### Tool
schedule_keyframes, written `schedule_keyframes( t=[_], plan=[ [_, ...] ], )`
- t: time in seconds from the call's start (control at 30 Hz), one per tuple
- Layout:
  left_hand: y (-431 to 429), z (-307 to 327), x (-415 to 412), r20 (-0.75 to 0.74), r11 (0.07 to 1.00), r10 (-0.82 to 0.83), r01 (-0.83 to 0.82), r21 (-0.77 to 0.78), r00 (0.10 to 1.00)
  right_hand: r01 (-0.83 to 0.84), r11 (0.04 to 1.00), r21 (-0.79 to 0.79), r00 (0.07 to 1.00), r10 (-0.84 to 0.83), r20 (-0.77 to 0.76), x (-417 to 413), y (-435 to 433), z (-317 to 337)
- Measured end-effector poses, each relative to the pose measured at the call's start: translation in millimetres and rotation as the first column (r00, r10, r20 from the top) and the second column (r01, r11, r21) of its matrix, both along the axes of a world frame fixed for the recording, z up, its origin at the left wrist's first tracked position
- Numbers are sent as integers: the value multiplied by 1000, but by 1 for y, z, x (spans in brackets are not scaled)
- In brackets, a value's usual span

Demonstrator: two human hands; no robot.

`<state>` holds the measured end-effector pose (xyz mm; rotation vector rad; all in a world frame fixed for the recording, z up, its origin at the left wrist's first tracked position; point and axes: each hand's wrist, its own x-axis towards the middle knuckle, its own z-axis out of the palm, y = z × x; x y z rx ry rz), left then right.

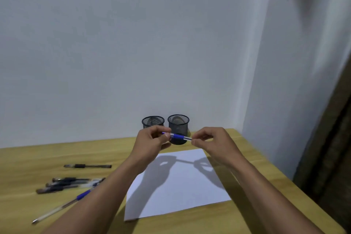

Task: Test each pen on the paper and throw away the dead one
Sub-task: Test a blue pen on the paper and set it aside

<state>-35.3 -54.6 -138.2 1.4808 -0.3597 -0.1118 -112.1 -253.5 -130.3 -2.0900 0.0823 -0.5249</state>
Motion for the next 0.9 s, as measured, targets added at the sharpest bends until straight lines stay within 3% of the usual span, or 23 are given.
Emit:
schedule_keyframes(
  t=[0.07,0.2,0.3,0.43,0.63,0.9],
  plan=[
    [-16,0,3,10,999,-24,24,34,1000,71,988,-135,997,-71,4,-2,-14,-5],
    [-55,-8,22,136,967,-24,-11,255,990,221,962,-161,975,-223,6,-5,-47,-20],
    [-92,-17,32,291,843,-139,-41,536,946,373,916,-144,923,-383,-46,-5,-82,-35],
    [-146,-31,44,303,630,-360,-10,777,883,551,819,-160,810,-571,-134,4,-124,-53],
    [-212,-47,60,181,421,-502,57,905,846,632,674,-383,669,-724,-170,31,-162,-76],
    [-242,-59,62,190,253,-577,-48,966,794,584,647,-490,669,-726,-162,34,-173,-94]
  ],
)
